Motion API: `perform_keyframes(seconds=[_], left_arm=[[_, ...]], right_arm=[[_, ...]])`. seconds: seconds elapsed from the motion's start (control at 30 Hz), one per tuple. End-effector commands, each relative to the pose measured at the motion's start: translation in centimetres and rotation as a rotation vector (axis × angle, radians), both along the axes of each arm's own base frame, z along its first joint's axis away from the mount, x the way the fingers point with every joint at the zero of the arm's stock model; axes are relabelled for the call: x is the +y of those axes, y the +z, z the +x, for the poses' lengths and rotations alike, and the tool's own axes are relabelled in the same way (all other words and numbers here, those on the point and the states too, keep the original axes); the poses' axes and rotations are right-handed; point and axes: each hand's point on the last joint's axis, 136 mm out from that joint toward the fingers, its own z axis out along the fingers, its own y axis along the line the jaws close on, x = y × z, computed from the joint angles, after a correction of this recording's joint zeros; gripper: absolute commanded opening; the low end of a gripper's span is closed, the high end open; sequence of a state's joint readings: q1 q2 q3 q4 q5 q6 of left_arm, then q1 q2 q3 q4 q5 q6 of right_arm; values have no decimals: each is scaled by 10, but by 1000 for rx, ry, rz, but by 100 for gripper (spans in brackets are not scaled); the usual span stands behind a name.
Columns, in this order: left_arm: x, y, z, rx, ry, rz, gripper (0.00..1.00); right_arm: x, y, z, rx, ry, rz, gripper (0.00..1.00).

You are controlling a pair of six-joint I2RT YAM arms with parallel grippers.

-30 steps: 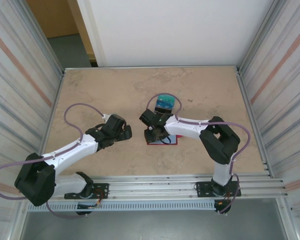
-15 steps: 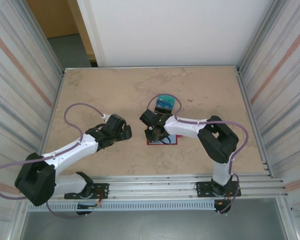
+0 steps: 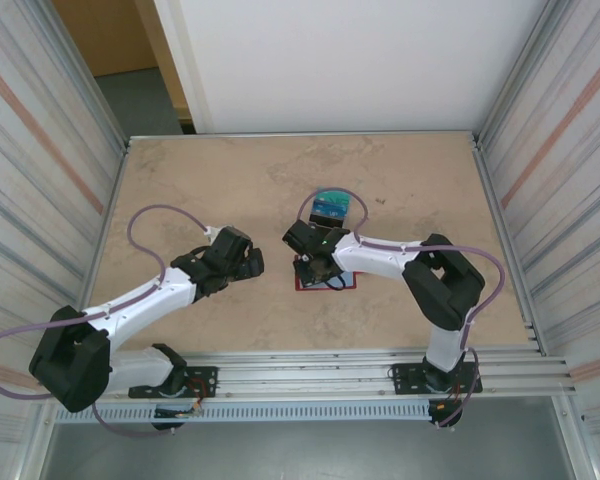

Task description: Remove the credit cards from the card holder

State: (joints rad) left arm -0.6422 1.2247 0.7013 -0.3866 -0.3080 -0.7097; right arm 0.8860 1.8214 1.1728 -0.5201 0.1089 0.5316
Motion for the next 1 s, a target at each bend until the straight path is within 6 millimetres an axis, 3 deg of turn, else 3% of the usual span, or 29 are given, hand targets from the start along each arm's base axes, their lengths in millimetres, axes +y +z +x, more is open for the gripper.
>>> perform_keyframes(seconds=[0.0, 0.4, 0.97], left_arm=[[0, 17, 6, -45, 2, 9, 99], [-1, 19, 7, -49, -2, 8, 99], [-10, 17, 9, -38, -27, 6, 99]], right_arm=[[-18, 6, 3, -25, -33, -47, 20], [-43, 16, 11, -71, -94, -84, 29], [-93, 20, 15, -87, -219, -103, 30]])
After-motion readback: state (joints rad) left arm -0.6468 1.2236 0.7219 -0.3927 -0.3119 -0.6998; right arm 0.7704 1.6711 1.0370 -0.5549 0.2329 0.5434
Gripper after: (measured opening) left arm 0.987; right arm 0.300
